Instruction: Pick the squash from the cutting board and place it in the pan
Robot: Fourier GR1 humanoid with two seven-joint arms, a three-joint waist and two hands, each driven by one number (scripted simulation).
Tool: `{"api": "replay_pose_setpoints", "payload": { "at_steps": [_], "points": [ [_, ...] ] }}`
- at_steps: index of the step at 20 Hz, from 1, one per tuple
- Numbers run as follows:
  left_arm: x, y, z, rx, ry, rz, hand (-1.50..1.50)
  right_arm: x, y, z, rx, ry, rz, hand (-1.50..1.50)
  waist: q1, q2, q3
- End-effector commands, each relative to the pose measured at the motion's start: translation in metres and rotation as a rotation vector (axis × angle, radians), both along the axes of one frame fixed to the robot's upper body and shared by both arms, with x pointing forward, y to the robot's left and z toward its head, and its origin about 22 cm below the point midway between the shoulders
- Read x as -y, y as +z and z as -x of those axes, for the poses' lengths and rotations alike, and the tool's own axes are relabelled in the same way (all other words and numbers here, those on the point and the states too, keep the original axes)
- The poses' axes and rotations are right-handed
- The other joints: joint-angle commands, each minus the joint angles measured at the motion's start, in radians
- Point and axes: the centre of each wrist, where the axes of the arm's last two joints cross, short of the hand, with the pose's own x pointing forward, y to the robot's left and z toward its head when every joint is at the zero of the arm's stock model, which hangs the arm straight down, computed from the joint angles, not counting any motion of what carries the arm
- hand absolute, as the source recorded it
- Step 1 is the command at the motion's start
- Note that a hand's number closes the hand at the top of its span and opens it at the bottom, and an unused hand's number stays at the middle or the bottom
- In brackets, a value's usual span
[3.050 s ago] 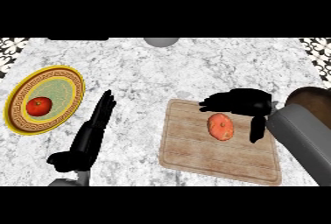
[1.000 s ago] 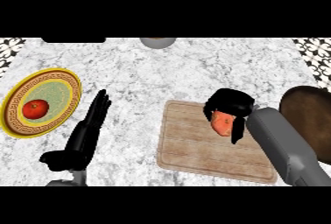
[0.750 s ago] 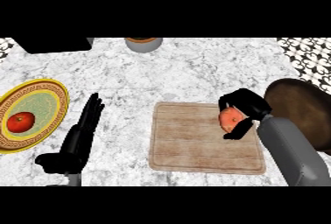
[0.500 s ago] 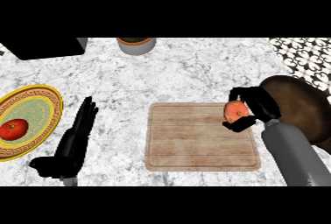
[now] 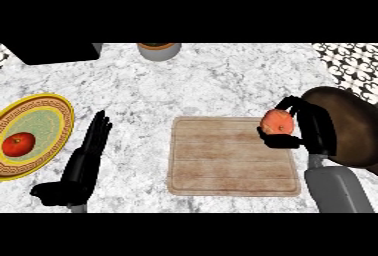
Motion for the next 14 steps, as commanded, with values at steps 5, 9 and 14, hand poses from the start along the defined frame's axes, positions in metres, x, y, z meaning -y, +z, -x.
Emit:
{"api": "replay_pose_setpoints", "payload": {
  "at_steps": [5, 9, 14],
  "points": [
    [0.033, -0.003, 0.003, 0.016, -0.086, 0.020, 0.00, 0.033, 0.044, 0.081, 0.089, -0.278, -0.146, 1.50, 0.087, 0.031, 0.005],
    [0.009, -0.003, -0.013, 0.033, -0.114, 0.000, 0.00, 0.069, 0.033, 0.093, 0.131, -0.364, -0.093, 1.50, 0.113, 0.038, 0.005],
    [0.028, 0.011, -0.016, 0.028, -0.123, 0.023, 0.00, 0.124, 0.040, 0.066, 0.227, -0.455, 0.039, 1.50, 0.123, 0.039, 0.006]
  ]
}}
